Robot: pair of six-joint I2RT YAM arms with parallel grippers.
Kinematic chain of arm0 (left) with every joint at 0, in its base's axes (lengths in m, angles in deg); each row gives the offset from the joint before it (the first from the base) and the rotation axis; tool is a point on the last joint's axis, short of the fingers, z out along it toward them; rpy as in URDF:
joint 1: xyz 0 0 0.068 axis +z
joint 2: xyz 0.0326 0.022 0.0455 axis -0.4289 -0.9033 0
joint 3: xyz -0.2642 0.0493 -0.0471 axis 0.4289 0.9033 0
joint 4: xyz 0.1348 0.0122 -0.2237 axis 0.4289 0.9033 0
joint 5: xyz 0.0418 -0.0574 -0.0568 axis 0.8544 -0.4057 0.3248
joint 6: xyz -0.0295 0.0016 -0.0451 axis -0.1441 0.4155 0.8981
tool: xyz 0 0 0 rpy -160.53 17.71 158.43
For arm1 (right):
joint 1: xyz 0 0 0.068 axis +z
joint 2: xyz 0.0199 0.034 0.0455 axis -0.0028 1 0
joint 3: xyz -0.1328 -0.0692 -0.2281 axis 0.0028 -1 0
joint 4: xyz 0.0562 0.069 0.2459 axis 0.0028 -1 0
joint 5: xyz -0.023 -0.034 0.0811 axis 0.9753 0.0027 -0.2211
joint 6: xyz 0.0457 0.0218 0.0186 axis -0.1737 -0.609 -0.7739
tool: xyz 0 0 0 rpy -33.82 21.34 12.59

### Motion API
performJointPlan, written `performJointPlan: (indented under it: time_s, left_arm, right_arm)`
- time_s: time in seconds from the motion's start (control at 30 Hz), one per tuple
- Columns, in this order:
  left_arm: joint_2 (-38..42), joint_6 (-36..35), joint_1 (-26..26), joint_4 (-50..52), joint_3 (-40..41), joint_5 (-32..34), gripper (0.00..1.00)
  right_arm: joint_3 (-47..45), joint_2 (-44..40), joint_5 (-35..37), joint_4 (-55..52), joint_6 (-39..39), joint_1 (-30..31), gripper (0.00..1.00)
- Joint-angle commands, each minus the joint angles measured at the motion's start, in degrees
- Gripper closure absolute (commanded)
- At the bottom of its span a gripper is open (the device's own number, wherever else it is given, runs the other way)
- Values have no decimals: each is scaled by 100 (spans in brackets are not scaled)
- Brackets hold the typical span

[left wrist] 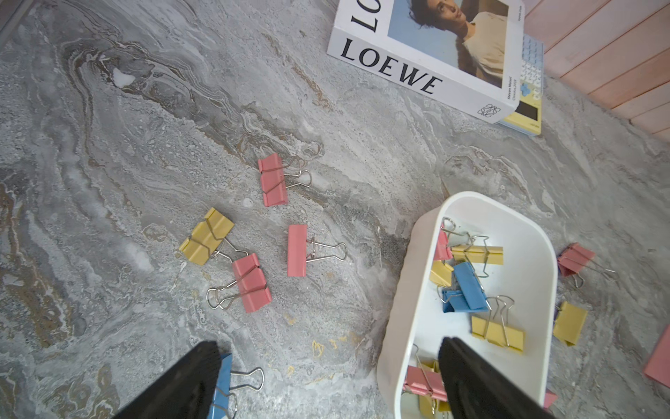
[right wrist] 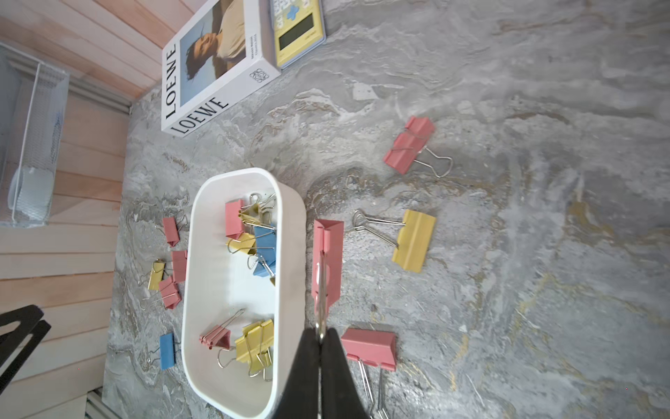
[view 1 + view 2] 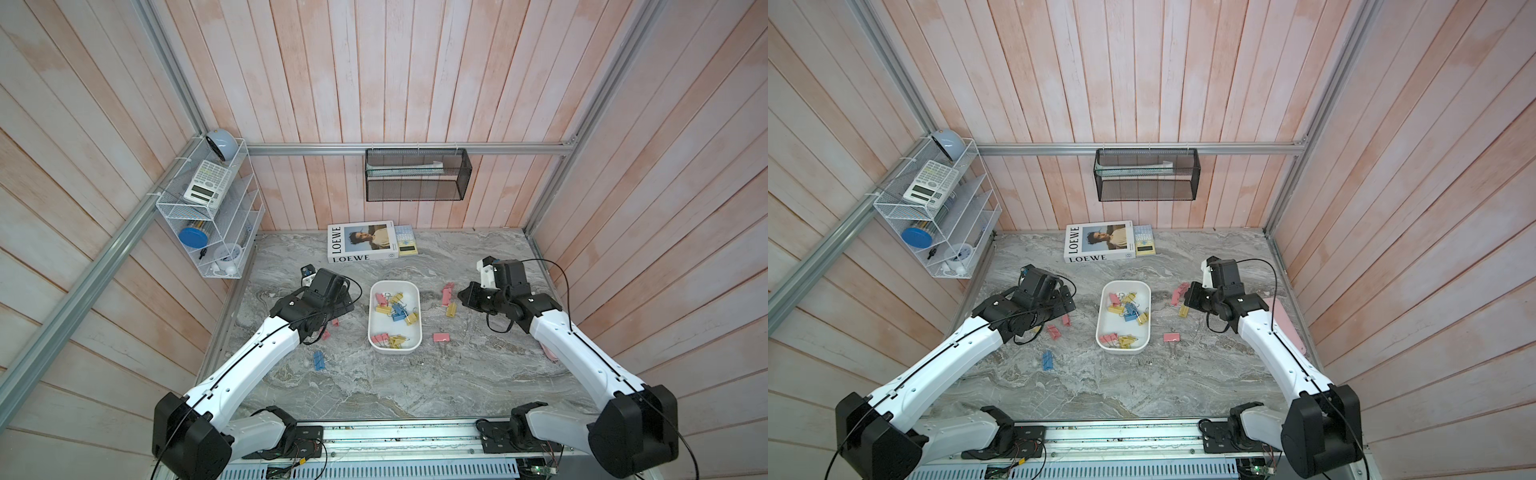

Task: Take out the binder clips from the storage box
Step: Place the binder clip at the center of the board, then pick up the binder clip from the storage box.

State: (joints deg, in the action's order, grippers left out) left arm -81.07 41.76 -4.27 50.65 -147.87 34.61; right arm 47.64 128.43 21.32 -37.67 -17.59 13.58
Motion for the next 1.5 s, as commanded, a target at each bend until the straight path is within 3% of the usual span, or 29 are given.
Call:
performJointPlan:
  time_s: [0.0,0.17,0.4,0.63,0.67,0.73,0.83,1.03,1.3,1.47]
  left_arm:
    - [-219,-125,23,-192,-222,-164,0]
    - [-456,-203,27,-260,-383,-271,0]
    - [-669,-352,1,-349,-493,-526,0]
    - [-1072,-693,-245,-418,-739,-752,1]
    - [-1144,-744,-297,-413,-793,-754,1]
    - [-1315,-865,-443,-368,-920,-754,3]
    - [-1597,-996,-631,-315,-1126,-764,9]
    - [-2146,-929,-797,-329,-1481,-949,19]
    - [-3112,-602,-997,-322,-2194,-1211,36]
    - [-3859,-124,-1123,153,-2961,-1194,41]
  right_arm:
    - [-492,-340,-147,362,-292,-331,100]
    - [-1299,-655,-352,556,-661,-909,100]
    - [-2089,-924,-369,889,-785,-1279,100]
    - [-2452,-511,-663,937,-686,-1553,100]
    - [-2403,-441,-641,779,-595,-1565,95]
    - [-2257,-292,-594,422,-376,-1595,70]
    - [-1955,-130,-478,-103,86,-1624,50]
    - [-1633,-436,-199,-659,199,-1624,23]
    - [-1271,-1226,52,-1061,173,-1547,2]
    - [-857,-1454,757,-1426,242,-986,2]
